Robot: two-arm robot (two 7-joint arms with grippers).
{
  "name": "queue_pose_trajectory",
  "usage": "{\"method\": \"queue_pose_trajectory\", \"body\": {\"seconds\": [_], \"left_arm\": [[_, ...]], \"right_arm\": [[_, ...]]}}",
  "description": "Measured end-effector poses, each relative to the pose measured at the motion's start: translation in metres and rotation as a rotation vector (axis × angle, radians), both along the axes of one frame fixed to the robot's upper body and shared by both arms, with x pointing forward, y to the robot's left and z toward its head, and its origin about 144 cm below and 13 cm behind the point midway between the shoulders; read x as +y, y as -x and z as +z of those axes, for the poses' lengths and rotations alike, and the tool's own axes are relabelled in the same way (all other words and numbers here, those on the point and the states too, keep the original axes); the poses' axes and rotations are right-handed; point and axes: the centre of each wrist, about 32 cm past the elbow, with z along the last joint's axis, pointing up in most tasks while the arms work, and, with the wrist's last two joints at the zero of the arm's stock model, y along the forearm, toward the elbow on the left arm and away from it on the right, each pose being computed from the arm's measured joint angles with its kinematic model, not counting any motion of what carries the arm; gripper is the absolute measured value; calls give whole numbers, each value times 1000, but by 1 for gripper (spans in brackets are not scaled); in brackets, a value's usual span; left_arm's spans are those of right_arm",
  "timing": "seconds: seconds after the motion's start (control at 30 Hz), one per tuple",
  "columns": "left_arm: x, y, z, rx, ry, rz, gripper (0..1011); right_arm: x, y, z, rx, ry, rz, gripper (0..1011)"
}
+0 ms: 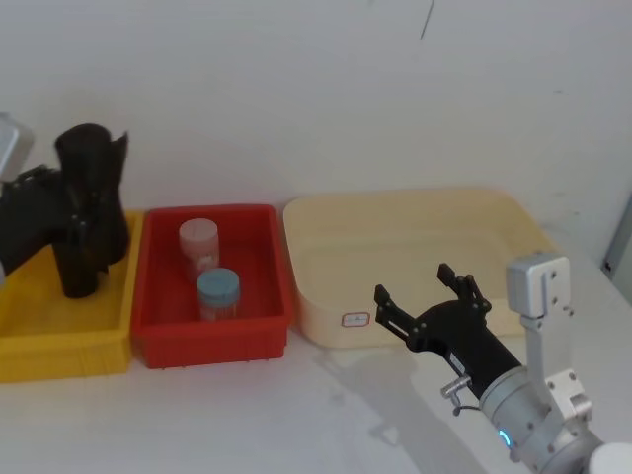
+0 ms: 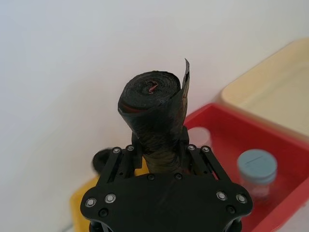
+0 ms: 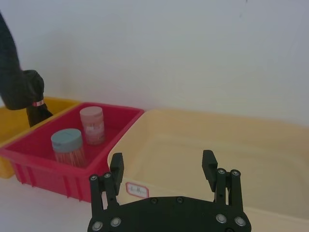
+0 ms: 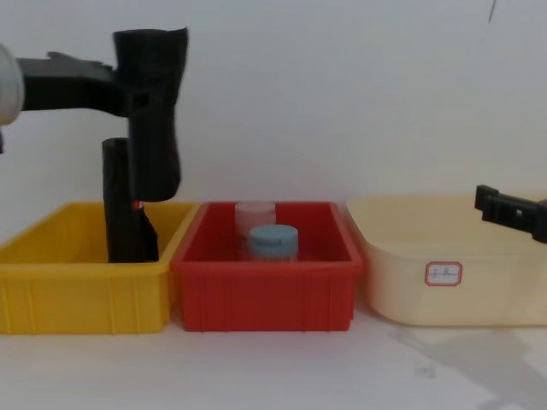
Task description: Pick up the garbage bag with the one hand and transfer it to the other hand.
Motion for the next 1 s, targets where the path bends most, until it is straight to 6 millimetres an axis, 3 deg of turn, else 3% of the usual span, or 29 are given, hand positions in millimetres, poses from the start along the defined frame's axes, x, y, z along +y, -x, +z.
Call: {"method": "queue_pose_trajectory", "body": {"seconds": [0.63, 1.0], "left_arm": [[-31, -40, 25, -27, -15, -128, 394], [-49, -57, 25, -11, -9, -182, 394]], "right_arm": [[-5, -32, 31, -30, 60, 113, 1000], [0, -52, 47, 3, 90, 173, 1000]]}}
